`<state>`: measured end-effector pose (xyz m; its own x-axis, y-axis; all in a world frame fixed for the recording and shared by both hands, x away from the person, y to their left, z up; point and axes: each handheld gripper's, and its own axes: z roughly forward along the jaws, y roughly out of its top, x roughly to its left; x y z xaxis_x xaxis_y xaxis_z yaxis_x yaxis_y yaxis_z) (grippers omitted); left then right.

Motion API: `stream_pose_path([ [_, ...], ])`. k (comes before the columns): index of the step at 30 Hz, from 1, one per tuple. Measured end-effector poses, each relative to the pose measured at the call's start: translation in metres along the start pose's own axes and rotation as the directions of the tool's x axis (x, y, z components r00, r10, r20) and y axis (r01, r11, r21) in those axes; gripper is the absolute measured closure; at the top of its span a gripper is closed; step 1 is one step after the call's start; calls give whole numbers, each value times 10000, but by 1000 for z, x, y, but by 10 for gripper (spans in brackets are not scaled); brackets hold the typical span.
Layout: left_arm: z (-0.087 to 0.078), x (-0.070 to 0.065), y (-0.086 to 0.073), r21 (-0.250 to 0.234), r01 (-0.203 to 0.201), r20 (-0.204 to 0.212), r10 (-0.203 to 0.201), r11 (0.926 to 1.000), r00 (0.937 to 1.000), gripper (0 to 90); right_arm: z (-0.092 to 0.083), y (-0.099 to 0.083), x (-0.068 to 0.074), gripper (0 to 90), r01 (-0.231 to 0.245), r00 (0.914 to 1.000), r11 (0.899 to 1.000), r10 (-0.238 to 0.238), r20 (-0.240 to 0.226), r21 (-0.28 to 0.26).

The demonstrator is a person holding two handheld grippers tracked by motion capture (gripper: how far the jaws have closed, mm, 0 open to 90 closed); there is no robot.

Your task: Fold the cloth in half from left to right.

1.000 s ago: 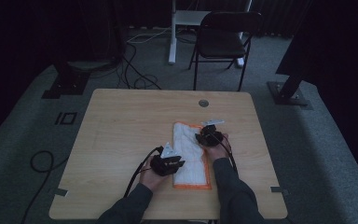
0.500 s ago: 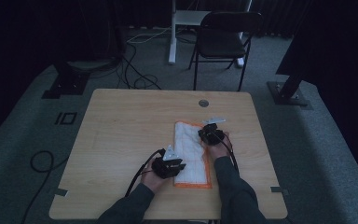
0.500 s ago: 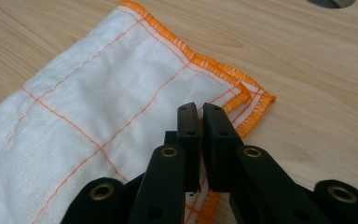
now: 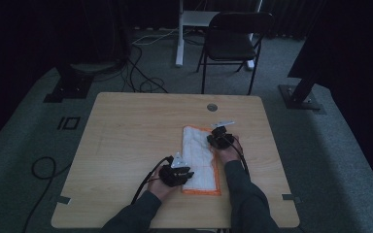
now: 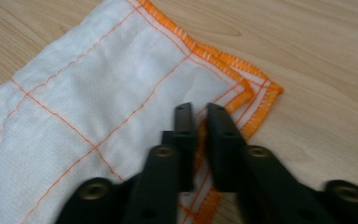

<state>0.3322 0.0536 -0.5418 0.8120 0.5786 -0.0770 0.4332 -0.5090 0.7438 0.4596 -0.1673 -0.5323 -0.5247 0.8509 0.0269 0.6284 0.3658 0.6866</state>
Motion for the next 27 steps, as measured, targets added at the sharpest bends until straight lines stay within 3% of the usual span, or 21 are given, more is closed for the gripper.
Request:
stream_pose_path([
  [5,0,-1,0,3,3,-11,-3,10000,10000,721,-6,4,1,879,87,9998,9995,-81,180,-318],
  [7,0,-1,0,-10,-4,-24,4,10000,10000,721,-9,6,1,881,142,9987,9988,-119,487,-460],
  [10,0,-1,0,43,-63,-31,63,10000,10000,721,-13,9,-5,882,-14,9978,9982,53,658,-595],
  [17,0,-4,1,-12,-91,23,91,10000,10000,706,-12,14,-10,874,58,9970,9988,-20,768,-495],
  [21,-1,-4,1,-41,-101,53,101,9999,9999,695,-8,11,-12,771,-7,9952,9999,23,975,-168],
  [27,-5,3,4,-303,109,-133,-113,9995,9998,674,-19,3,-11,669,-208,9953,9993,236,939,-311],
])
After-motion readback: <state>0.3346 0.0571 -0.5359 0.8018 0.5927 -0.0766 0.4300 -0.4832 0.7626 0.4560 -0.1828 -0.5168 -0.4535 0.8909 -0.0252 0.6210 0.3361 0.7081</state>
